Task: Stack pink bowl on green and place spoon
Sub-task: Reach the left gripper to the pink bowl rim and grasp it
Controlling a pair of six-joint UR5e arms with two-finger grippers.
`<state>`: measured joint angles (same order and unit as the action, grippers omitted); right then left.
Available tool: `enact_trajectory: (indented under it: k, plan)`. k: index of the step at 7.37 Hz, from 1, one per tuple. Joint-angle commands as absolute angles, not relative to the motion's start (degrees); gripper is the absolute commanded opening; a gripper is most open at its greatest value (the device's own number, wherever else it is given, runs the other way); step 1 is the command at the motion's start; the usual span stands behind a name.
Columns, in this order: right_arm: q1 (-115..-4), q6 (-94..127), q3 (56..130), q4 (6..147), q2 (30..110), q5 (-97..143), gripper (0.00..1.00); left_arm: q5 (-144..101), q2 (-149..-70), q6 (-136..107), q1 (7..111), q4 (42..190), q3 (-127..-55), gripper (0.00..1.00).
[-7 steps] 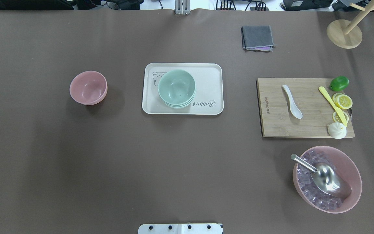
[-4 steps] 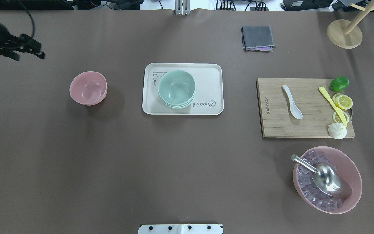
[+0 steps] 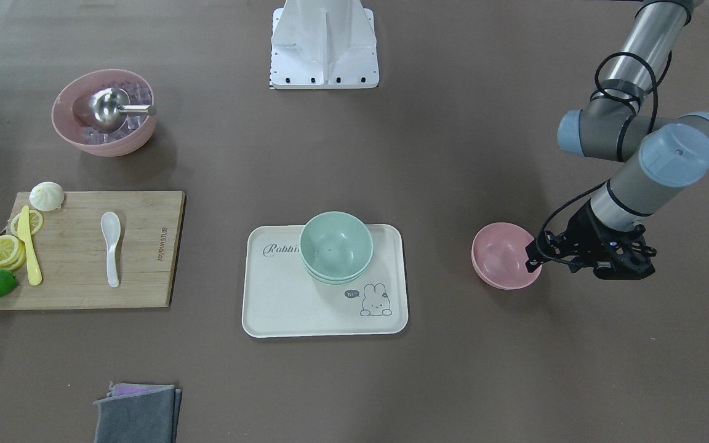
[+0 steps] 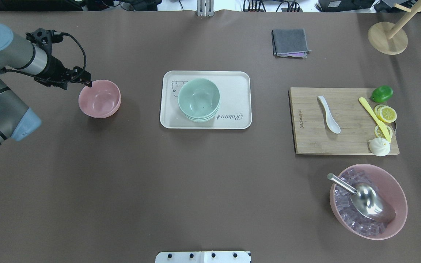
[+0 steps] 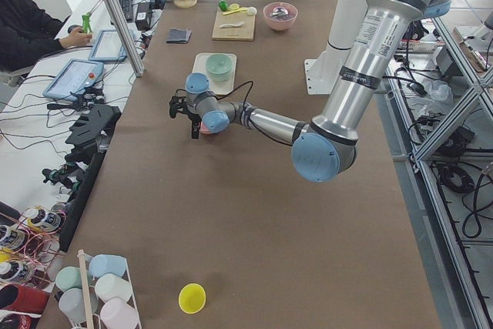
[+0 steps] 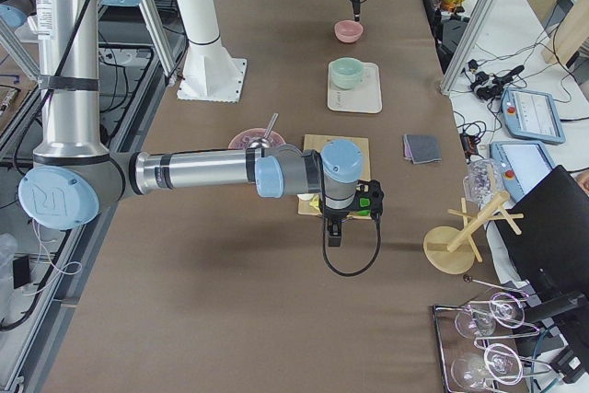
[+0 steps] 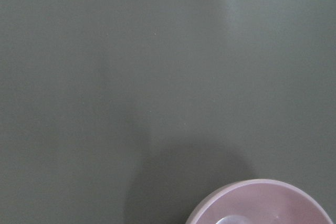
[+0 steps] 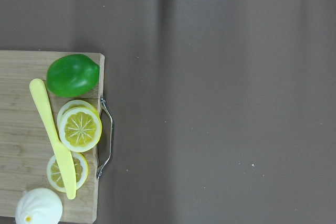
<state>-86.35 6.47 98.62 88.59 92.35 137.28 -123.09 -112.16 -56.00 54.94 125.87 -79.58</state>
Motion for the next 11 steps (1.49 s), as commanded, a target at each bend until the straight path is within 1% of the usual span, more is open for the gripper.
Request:
enact_trajectory:
  k: [1,2,3,4,5,6,8,9,10,11]
  plan:
    - [-85.78,6.5,98.53,88.59,92.29,137.37,1.0,-123.13,-111.97,-56.16,53.53,126.3,-79.01,0.69]
    - [-85.61,6.5,98.53,88.59,92.2,137.46,1.0,-123.22,-111.8,-56.08,53.18,126.3,-79.1,0.69]
    - [-85.61,6.59,98.53,88.68,92.2,137.55,1.0,-123.66,-111.62,-56.07,53.09,126.3,-79.62,0.67]
    - [-85.61,6.68,98.44,88.68,92.2,137.64,1.0,-127.14,-111.19,-55.81,53.17,126.21,-79.8,0.43]
    - [-85.52,6.68,98.44,88.68,92.11,137.64,1.0,-128.57,-108.83,-55.46,53.35,126.56,-82.33,0.07]
    - [-85.52,6.68,98.44,88.68,92.02,137.72,1.0,-128.67,-107.24,-55.46,53.44,126.56,-84.27,0.0]
    - [-85.34,7.38,98.26,88.77,90.98,137.81,1.0,-134.26,-107.14,-55.55,55.53,126.12,-85.08,0.0]
    - [-84.73,10.17,98.26,88.77,88.62,138.42,1.0,-138.04,-107.49,-55.63,58.24,126.12,-85.08,0.0]
    - [-81.07,14.89,98.35,88.68,85.46,139.21,1.0,-140.69,-107.84,-55.9,60.71,125.95,-85.08,0.0]
    - [-75.29,24.69,98.7,88.51,80.91,138.61,1.0,-142.19,-108.1,-56.33,62.04,125.95,-85.17,0.0]
